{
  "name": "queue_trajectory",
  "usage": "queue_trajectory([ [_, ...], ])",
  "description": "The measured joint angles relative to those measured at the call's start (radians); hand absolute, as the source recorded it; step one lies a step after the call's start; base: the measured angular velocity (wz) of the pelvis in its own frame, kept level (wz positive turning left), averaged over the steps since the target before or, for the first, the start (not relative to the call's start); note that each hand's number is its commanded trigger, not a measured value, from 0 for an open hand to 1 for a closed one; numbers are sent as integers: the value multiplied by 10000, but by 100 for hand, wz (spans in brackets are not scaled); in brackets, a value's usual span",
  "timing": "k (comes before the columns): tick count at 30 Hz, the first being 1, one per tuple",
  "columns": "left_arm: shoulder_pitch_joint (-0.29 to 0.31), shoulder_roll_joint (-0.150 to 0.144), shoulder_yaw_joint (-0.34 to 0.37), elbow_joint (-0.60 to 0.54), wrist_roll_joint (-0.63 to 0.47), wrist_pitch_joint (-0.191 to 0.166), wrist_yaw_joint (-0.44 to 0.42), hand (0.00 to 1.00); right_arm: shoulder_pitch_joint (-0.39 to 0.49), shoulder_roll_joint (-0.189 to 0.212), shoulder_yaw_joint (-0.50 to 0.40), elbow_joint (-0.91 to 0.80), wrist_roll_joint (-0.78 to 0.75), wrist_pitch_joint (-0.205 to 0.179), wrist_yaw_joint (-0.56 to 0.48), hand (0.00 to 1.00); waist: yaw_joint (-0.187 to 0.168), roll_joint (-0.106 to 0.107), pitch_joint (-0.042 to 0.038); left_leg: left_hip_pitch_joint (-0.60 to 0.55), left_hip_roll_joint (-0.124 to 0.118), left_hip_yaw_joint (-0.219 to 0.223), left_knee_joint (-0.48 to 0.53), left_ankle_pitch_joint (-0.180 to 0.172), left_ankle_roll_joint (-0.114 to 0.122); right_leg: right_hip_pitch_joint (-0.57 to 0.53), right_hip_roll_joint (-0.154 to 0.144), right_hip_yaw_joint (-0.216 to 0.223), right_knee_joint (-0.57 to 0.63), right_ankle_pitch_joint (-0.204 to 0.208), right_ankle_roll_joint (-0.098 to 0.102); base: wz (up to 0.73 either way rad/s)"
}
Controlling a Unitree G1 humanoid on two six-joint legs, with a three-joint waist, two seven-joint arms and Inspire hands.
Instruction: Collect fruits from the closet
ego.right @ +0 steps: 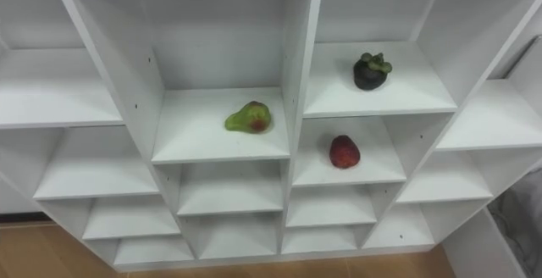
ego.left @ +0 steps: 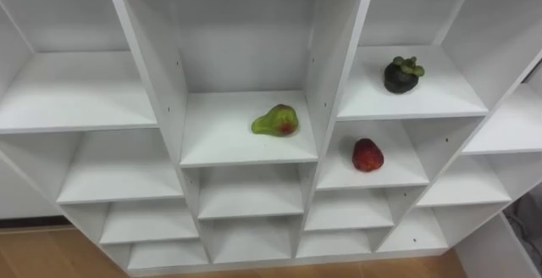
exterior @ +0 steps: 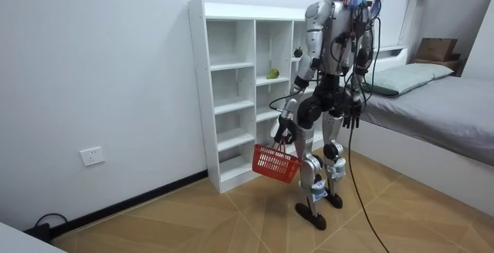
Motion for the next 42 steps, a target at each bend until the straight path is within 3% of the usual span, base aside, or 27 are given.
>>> queue_trajectory([
  [8,-20,-3,-214,6,-65,-62,200,100,17,20,-95,-326,167,-63,-931,0,-8,-11,9,-20,2,16,9,-6,6,-30,-1,6,45,-1,0,0],
  [13,-3,-26,-212,-6,-57,-211,224,100,383,31,-531,-1778,703,-389,-1915,0,-16,57,-6,-153,4,69,23,-11,4,-205,7,48,96,-5,-5,-2],
  [19,111,13,-153,-421,-50,-397,516,100,858,284,-785,-3827,1708,-1160,-2730,0,-13,102,-27,-158,33,212,13,-15,-1,-190,24,75,-25,19,-9,-2],
  [22,186,27,-91,-711,-79,-718,551,100,1077,369,-779,-5017,1744,-1479,-3104,0,-37,104,-20,-156,29,285,18,-16,-2,-187,14,91,-42,20,-8,0],
  [27,213,39,-101,-689,-812,-1353,898,100,1614,376,-776,-7725,1762,-2335,-3936,0,-108,85,-8,-290,38,423,13,-16,-3,-355,33,178,-45,43,-2,-6],
  [36,245,57,-125,-469,-1237,-1714,966,100,1923,364,-780,-10763,1786,-3147,-4940,0,-306,148,-28,-409,43,525,2,-16,-3,-492,48,182,-40,50,-1,0],
  [42,124,79,-237,-192,-1255,-1924,967,100,1911,317,-770,-11284,1872,-3523,-5223,0,-298,265,-49,-389,43,551,2,-16,-3,-495,56,207,-13,58,-8,-1],
])
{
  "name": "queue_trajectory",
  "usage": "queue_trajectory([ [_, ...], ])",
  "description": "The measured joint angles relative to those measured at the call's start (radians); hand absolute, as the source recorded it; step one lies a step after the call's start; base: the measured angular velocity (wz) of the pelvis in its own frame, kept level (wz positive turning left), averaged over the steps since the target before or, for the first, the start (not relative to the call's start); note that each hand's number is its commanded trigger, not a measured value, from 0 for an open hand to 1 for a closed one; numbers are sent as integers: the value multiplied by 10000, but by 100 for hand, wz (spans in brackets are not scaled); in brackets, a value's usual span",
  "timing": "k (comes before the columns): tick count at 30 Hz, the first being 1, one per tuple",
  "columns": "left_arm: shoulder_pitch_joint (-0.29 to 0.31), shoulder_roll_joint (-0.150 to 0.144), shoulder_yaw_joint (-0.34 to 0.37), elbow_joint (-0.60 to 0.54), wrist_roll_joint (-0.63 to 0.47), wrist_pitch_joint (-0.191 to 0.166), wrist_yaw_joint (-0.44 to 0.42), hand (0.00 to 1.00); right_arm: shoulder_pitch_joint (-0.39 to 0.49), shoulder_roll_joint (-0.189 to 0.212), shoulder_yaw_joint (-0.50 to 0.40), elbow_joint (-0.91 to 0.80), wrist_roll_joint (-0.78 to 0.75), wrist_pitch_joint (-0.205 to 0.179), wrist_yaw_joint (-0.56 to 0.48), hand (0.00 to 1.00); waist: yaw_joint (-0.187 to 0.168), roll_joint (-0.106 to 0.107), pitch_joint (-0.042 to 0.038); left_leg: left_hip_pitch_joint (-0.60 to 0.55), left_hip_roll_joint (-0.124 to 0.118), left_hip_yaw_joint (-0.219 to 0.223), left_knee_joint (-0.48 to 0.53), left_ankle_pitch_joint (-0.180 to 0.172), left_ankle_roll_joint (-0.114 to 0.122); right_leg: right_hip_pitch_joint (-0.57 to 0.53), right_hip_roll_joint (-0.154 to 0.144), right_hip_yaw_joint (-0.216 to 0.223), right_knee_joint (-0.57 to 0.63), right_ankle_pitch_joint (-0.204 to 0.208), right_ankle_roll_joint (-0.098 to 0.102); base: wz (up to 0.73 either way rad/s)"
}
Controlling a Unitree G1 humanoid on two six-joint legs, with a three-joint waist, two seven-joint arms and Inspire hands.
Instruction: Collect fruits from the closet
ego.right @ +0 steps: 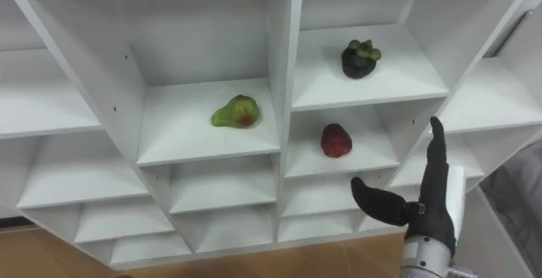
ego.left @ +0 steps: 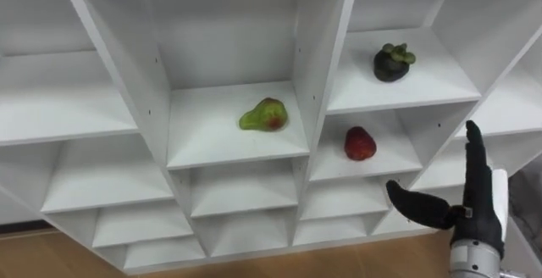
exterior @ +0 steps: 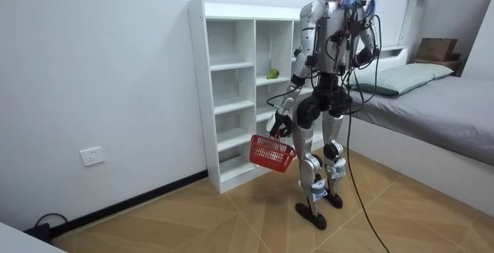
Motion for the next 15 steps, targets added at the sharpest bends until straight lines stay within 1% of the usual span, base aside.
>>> queue_trajectory([
  [1,5,0,-33,-6,6,-34,-4,100,0,-12,0,-123,73,9,-14,0,27,28,-9,-16,2,24,0,0,0,-40,7,56,12,3,1,-10],
  [2,5,1,-93,-5,15,-44,-21,100,-7,-41,-1,-389,137,10,-13,0,34,98,-45,-89,7,31,-12,-4,-1,-156,26,125,37,24,0,-13],
  [3,-3,8,-99,1,13,-68,-23,100,-76,-64,0,-678,90,8,-17,0,41,160,-20,-126,10,30,-12,-4,-1,-207,37,156,48,55,-3,-12],
  [5,1,48,-97,52,14,-72,-23,100,-172,-70,-3,-910,-207,6,-44,0,36,174,-19,-108,16,32,2,-4,-1,-231,49,196,139,52,-6,-7],
  [10,-120,74,-111,253,9,-85,-64,100,-422,-126,48,-1287,-430,-8,-71,0,93,99,11,-127,25,121,14,-2,0,-302,62,229,176,61,-17,-5],
  [11,-121,80,-113,315,8,-87,-85,100,-468,-126,46,-1398,-589,-8,-72,0,93,61,5,-125,28,131,14,-2,-1,-298,64,227,175,61,-17,0],
  [15,-117,151,-131,340,8,-87,-125,100,-723,-154,44,-1572,-659,-46,-72,0,98,-72,48,-141,51,120,15,-1,-3,-292,83,202,149,71,-32,0],
])
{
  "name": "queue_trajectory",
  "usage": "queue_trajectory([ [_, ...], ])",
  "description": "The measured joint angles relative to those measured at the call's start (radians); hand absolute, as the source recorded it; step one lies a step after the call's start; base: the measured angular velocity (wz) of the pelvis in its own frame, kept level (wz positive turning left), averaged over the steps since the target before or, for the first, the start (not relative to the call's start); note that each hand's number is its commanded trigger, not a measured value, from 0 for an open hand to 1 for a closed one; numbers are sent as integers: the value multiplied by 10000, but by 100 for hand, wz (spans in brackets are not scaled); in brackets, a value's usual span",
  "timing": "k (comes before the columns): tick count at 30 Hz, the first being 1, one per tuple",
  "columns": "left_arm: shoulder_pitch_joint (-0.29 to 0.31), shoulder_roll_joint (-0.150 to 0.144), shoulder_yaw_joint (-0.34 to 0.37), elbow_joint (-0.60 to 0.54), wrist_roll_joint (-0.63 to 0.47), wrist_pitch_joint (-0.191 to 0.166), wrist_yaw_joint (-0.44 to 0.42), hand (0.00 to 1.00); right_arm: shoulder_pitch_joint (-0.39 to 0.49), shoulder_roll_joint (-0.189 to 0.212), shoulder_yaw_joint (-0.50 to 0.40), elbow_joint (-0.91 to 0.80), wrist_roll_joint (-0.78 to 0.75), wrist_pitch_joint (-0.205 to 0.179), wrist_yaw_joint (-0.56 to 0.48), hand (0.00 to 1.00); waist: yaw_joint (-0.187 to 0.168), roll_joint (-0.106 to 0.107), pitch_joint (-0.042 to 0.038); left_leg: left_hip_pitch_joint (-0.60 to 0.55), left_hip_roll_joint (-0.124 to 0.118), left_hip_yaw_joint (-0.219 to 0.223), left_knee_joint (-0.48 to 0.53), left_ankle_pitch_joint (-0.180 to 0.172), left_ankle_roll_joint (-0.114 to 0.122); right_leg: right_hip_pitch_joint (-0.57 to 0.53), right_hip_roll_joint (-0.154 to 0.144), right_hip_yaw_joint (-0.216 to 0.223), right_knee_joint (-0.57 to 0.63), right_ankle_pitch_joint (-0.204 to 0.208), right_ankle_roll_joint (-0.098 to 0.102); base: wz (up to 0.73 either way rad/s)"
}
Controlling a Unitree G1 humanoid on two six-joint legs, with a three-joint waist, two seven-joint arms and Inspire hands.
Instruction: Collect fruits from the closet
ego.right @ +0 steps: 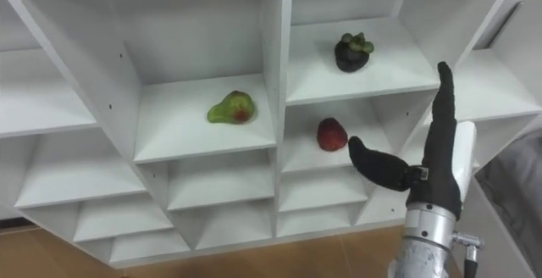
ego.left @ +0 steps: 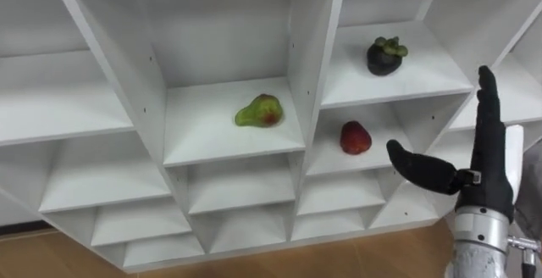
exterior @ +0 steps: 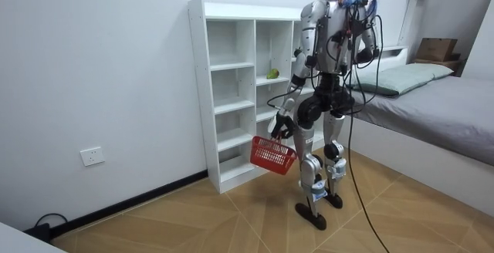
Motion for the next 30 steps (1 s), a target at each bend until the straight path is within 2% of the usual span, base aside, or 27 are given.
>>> queue_trajectory([
  [10,12,143,-80,-162,1,18,-312,100,-503,-145,28,0,113,-143,-48,0,204,-44,6,-45,12,-5,-1,1,-2,37,10,-40,-157,31,-16,0],
  [12,-4,233,-237,-158,26,50,-353,100,-747,-405,82,-11,256,-136,-49,0,214,-53,2,-45,16,-16,-1,2,-3,59,7,-88,-174,37,-18,3],
  [21,-84,322,-227,-110,-10,74,-375,100,-1376,-871,26,-219,648,-137,-175,0,215,-146,-24,-1,19,-172,5,3,-5,171,-31,-300,-182,39,-20,7],
  [25,-96,369,-231,-45,1,115,-479,100,-1725,-1121,27,75,830,-117,-207,0,229,-286,17,31,9,-182,82,3,-5,282,-57,-369,-193,39,-20,6],
  [27,-120,371,-232,-58,26,224,-582,100,-1952,-1213,14,471,929,-53,-202,0,233,-362,5,32,1,-200,91,3,-5,295,-73,-410,-194,38,-19,6],
  [30,-143,370,-231,-91,31,384,-702,100,-2246,-1217,-42,987,1198,299,-152,0,243,-472,23,-6,-12,-264,101,2,-4,288,-101,-504,-189,37,-10,7],
])
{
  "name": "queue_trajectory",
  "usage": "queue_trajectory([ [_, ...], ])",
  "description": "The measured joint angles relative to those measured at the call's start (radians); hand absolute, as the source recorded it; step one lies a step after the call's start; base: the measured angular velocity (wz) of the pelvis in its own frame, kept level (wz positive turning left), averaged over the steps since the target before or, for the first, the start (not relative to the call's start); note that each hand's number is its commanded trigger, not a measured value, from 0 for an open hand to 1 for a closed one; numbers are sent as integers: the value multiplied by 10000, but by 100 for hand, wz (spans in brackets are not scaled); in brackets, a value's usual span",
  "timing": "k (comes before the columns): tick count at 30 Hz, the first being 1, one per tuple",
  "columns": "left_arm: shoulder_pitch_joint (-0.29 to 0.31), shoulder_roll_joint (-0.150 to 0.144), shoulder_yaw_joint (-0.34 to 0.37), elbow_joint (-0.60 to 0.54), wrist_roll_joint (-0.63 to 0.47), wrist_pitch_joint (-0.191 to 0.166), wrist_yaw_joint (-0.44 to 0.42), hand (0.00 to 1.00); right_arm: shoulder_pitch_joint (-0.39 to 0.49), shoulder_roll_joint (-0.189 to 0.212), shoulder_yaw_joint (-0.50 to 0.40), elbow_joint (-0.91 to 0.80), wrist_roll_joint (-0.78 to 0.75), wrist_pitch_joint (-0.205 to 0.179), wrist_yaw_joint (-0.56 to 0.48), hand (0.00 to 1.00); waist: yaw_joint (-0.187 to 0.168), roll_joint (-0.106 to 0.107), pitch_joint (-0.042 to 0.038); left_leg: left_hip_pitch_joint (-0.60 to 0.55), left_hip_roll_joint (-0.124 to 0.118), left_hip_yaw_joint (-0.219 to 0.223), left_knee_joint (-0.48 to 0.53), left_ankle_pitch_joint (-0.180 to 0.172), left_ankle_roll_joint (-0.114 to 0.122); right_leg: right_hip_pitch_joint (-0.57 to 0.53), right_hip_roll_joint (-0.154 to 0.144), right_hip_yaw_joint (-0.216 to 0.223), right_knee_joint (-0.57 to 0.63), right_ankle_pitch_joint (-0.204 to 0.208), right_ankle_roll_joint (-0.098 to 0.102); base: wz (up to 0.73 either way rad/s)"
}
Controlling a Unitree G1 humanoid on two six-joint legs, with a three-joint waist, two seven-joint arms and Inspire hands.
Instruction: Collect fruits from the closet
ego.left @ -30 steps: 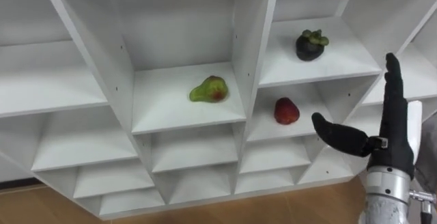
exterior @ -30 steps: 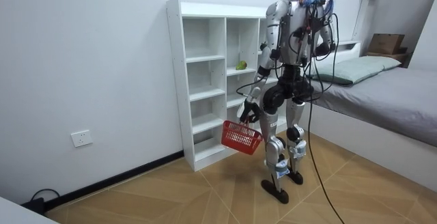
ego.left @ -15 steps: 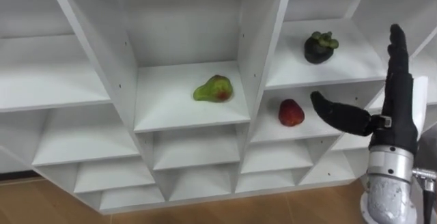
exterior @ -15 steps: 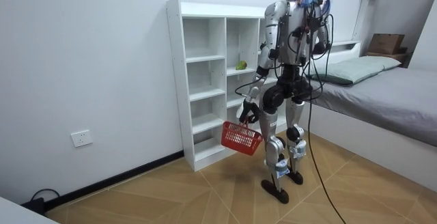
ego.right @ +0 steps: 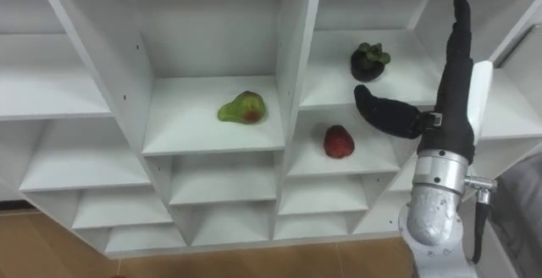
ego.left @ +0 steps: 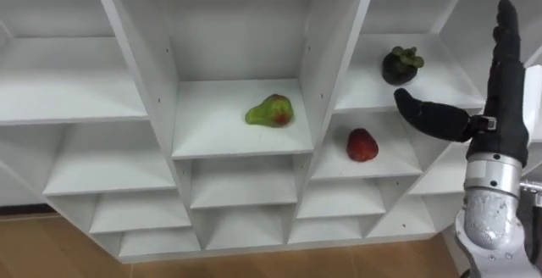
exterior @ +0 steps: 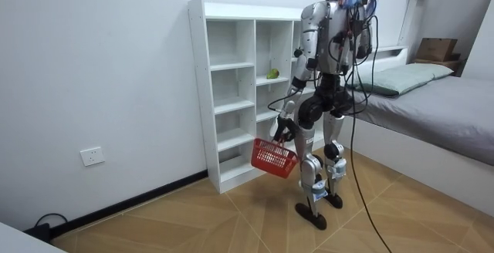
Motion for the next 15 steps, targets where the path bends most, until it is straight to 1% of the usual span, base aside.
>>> queue_trajectory([
  [3,80,5,5,-257,78,156,-151,100,-238,0,-33,3,180,109,30,0,-5,2,-1,-51,-5,-116,-1,0,0,-18,-4,-64,-5,-1,2,7],
  [6,192,9,7,-650,183,182,-176,100,-666,-3,-249,20,414,175,125,0,-21,38,-9,-150,-3,-138,5,1,-1,-117,-5,-108,2,-1,0,4],
  [10,488,8,5,-1154,366,269,-185,100,-999,-5,-439,199,439,216,160,0,-12,44,-6,-144,3,-182,53,2,-2,-106,-8,-145,6,1,-2,1],
  [13,491,7,9,-1240,379,292,-184,100,-1157,-66,-458,557,454,229,294,0,-12,40,-7,-152,9,-207,53,2,-2,-105,-18,-217,3,1,-2,1],
  [15,472,7,47,-1261,481,291,-197,100,-1210,-124,-470,754,408,352,412,0,16,35,-7,-150,9,-208,53,3,-2,-113,-17,-216,5,1,-2,0],
])
